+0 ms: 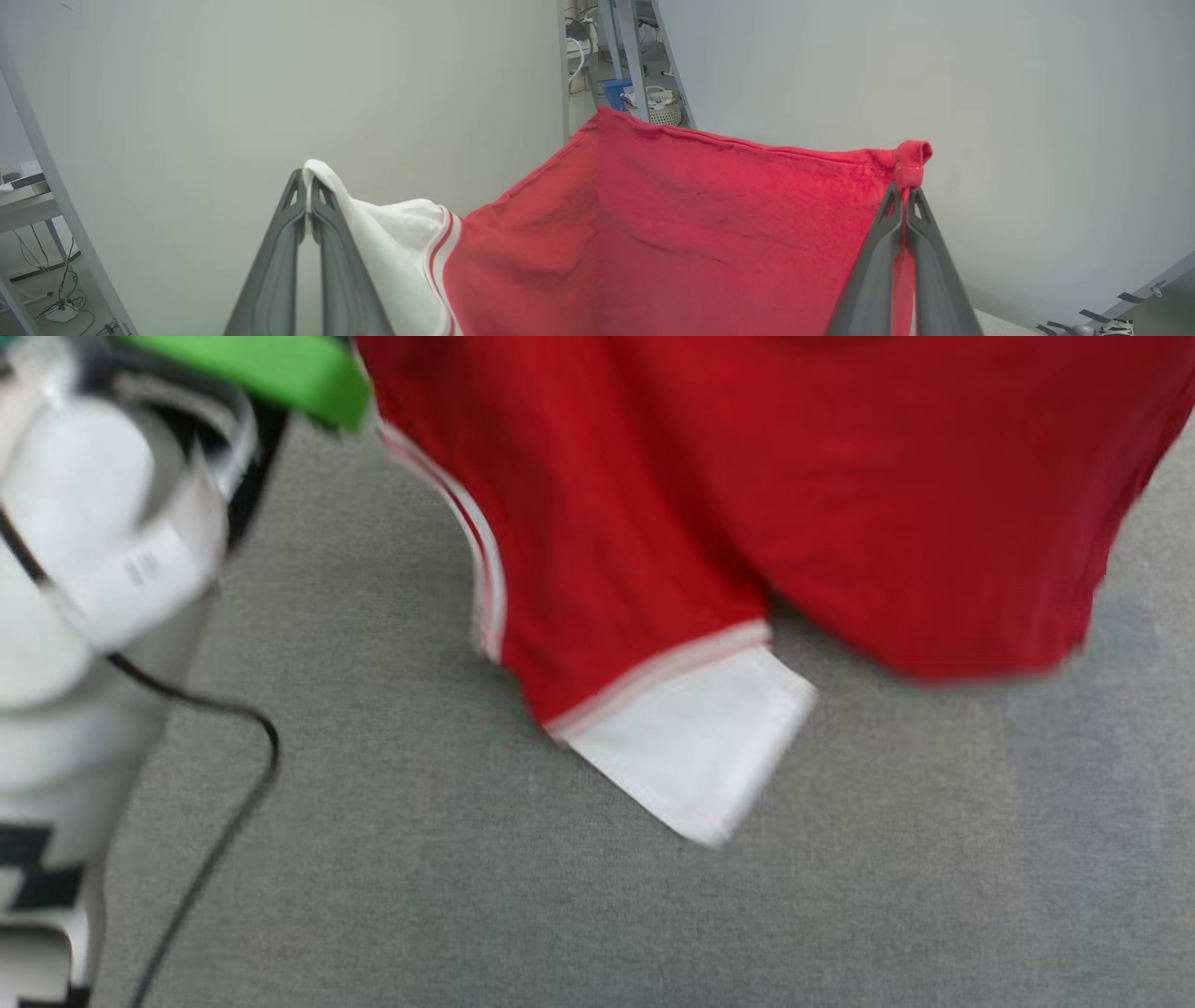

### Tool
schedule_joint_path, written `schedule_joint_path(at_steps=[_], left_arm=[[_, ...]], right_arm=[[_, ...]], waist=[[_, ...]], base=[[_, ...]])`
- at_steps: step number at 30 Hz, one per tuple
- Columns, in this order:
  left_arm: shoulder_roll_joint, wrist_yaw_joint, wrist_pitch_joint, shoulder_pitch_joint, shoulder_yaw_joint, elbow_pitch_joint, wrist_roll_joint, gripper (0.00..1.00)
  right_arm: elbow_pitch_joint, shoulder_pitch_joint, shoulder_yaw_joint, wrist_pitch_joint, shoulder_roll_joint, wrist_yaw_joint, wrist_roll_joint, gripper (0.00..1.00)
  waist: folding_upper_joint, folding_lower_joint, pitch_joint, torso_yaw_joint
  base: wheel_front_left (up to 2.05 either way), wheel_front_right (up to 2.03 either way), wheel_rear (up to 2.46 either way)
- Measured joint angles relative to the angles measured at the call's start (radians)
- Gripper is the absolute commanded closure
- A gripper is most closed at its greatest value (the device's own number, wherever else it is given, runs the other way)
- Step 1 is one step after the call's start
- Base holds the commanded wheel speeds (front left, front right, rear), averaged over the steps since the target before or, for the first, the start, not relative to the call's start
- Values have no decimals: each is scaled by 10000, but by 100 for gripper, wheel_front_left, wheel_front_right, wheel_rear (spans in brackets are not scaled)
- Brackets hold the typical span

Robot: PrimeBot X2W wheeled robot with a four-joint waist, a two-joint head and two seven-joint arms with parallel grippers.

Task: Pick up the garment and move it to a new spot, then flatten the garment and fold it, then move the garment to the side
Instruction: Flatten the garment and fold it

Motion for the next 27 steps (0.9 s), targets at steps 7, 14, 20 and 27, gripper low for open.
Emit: schedule_joint_path(at_steps=[7,14,20,27], left_arm=[[-314,-732,205,-3949,153,1783,226,100],[-573,-1122,21,-7171,251,3187,502,100],[-616,-1310,-178,-8520,127,4466,558,100],[-652,-1409,-809,-8404,-176,5708,485,100]], right_arm=[[756,-3127,-477,222,635,0,-1049,100],[2006,-6175,-410,46,991,0,-1918,100],[3361,-7751,67,-568,1181,0,-2297,100],[4539,-7619,686,-1546,1402,0,-1973,100]], waist=[[0,0,971,-143],[0,0,1867,-276],[0,0,2498,-330],[0,1,3055,-322]], base=[[0,0,0],[0,0,0],[0,0,0],[0,0,0]])
